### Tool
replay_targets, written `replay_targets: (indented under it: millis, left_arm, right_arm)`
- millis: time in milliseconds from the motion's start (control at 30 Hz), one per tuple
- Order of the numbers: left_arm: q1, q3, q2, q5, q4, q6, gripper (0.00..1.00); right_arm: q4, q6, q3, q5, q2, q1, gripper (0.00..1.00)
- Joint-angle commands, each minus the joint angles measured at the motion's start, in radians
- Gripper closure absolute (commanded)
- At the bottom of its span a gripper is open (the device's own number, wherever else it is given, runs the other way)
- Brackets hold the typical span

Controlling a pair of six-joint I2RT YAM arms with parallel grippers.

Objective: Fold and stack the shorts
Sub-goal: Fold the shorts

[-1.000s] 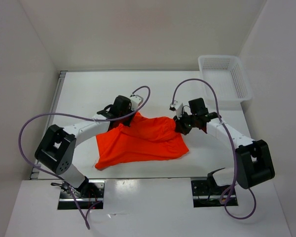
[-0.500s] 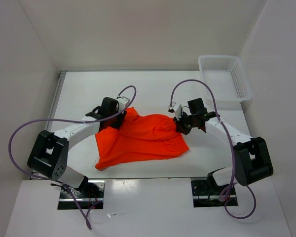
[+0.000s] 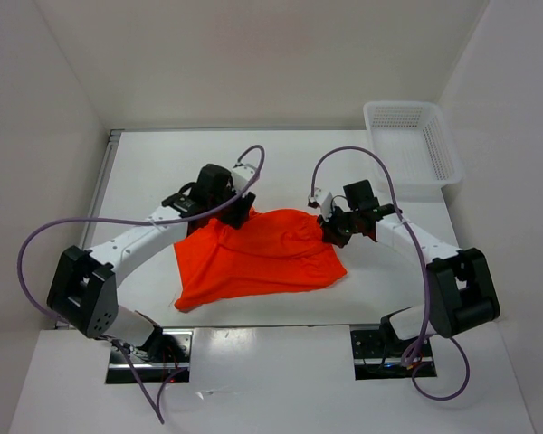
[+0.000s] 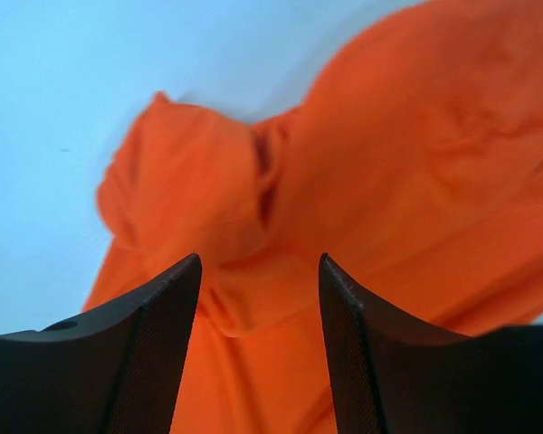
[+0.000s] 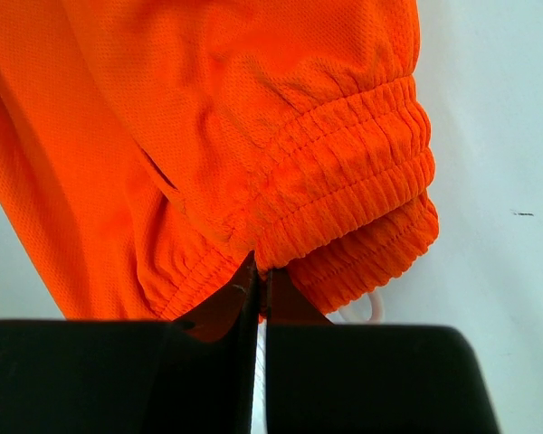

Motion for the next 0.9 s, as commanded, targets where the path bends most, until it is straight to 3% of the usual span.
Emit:
replay_targets:
  millis: [0,133,300,533,867]
  left_arm:
    - [-0.072,-0.008,-0.006,0.045,-0.023,0.003,0.38]
    - [-0.130,-0.099,0.048,-0.072,0.141,0.003,0.35]
    - [-0.130,-0.099,0.105,-0.164,0.315,0.003,0.35]
    - [-0.130,-0.099,0.133,-0.225,0.347,0.003,0.42]
    - [-0.130,-0.099,0.133,-0.262,0.201,0.003,0.51]
  right_arm:
    - [-0.001,-0.017,0.040,0.009,0.016,0.007,1.00]
    - [0.010,0.007,0.040,0.009,0.016,0.007,1.00]
    - [0.010,0.017,0.016,-0.021,-0.004,0.007,1.00]
    - [0.019,0.026,-0.038,-0.030,-0.047,0.007,1.00]
    - [0.037,0.026,-0.056,-0.030,-0.067,0.007,1.00]
